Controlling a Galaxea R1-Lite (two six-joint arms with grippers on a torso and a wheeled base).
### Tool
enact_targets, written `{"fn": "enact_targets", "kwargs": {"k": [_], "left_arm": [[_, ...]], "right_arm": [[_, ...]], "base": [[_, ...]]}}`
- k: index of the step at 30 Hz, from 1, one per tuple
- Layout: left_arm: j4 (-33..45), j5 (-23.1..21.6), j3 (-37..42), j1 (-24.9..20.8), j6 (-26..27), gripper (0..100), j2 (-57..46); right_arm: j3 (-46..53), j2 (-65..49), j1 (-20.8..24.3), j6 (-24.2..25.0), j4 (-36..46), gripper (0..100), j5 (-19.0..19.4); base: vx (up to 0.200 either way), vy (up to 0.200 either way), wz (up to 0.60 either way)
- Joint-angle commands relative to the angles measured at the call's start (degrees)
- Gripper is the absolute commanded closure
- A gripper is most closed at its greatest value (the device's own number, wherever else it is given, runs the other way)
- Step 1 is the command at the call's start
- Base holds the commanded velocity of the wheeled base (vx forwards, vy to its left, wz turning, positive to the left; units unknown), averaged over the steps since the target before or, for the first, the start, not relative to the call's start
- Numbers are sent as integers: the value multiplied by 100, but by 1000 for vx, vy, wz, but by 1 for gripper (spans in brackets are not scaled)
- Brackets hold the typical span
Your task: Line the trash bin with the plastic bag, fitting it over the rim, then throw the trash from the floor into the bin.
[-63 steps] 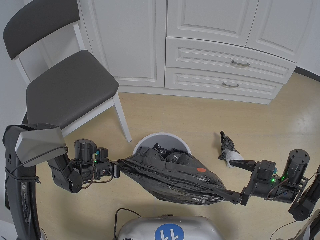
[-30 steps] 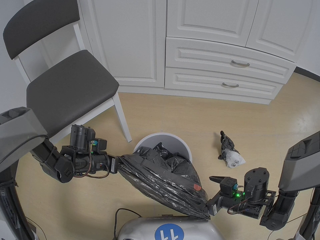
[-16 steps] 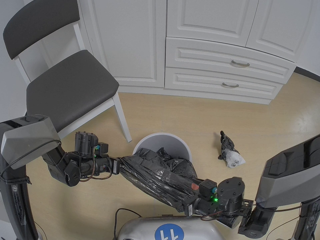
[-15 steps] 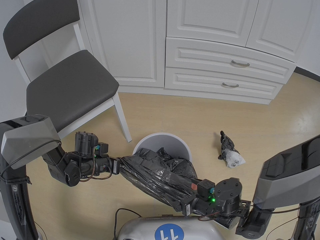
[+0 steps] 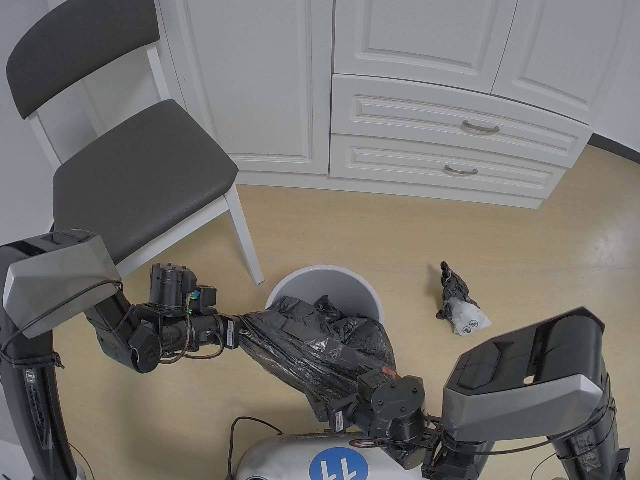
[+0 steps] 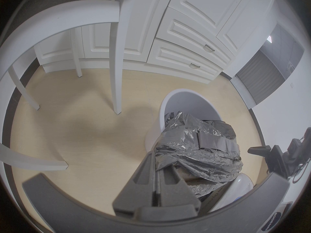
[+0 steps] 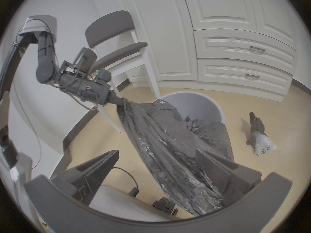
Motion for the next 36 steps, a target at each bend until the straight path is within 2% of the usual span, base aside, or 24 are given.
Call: {"fn": "enact_targets", "kwargs": {"k": [1,2,3,13,19,26,34,35,36], "left_arm": [[0,-1,10,2,-2,100,19],[0,-1,10,2,-2,100,19],[0,8,18,2,-2,0,19],[0,8,1,19,16,0,19],[0,8,-8,19,16,0,19],[-9,8,-8,11,25,0,19],[-9,8,-8,19,25,0,19],[-9,8,-8,19,34,0,28],[-9,8,-8,19,34,0,28]], "right_arm": [[-307,363,56,45,-105,0,-170],[-307,363,56,45,-105,0,-170],[-298,372,56,18,-105,0,-179],[-395,653,56,-289,-105,0,-522],[-483,732,56,-307,-105,0,-583],[-755,943,-32,-518,-105,0,-891],[-879,891,-76,-518,-105,0,-970],[-879,864,-93,-518,-105,100,-970],[-879,847,-102,-518,-105,100,-970]], "base": [[0,0,0],[0,0,0],[0,0,0],[0,0,0],[0,0,0],[0,0,0],[0,0,0],[0,0,0],[0,0,0]]}}
